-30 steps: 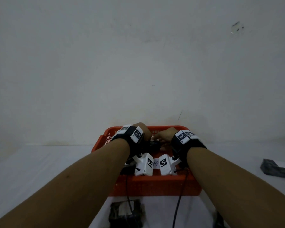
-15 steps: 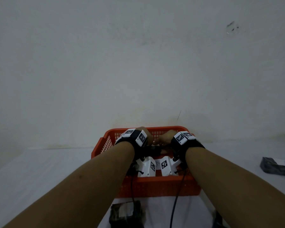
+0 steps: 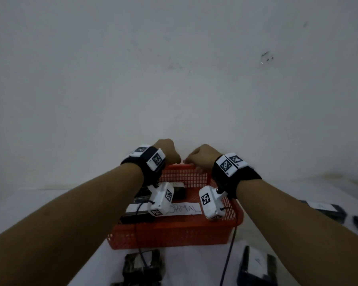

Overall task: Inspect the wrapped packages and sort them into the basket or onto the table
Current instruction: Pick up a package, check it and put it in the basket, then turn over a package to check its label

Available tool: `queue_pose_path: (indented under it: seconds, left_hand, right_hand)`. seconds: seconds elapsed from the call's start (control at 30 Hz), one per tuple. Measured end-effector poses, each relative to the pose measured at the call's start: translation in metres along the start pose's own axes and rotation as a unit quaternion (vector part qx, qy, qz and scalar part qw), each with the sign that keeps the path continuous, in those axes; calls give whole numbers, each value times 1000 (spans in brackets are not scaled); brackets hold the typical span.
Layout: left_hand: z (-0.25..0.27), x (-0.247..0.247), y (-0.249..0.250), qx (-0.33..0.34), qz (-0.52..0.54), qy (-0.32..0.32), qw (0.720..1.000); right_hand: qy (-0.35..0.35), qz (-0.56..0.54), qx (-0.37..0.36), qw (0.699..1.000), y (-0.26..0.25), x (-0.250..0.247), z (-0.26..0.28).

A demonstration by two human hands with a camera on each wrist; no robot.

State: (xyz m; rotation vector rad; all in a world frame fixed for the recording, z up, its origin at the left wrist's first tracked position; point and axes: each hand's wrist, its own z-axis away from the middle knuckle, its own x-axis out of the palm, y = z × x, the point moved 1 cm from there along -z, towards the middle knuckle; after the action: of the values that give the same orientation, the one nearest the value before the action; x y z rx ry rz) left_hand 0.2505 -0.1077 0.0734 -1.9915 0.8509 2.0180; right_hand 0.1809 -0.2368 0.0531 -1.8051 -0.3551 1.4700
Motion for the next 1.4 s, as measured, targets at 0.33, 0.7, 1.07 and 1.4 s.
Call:
queue_pose_path:
  seconds: [0.33,0.7,1.07,1.4]
  left_hand:
    - [94,-31,39,145,-14,24,989]
    - [198,26,88,262,0,-62,963]
    - [261,101,111,306,4,-130,943]
    - [269,110,113,292,33,-85,952]
  right_hand:
    - [39,95,-88,991,-6,-73,111]
    - [-29,162,-61,985,49,-92,239]
    - [-148,232,15,961,133,-83,306]
    - [-116,210,-6,971,145,-78,310]
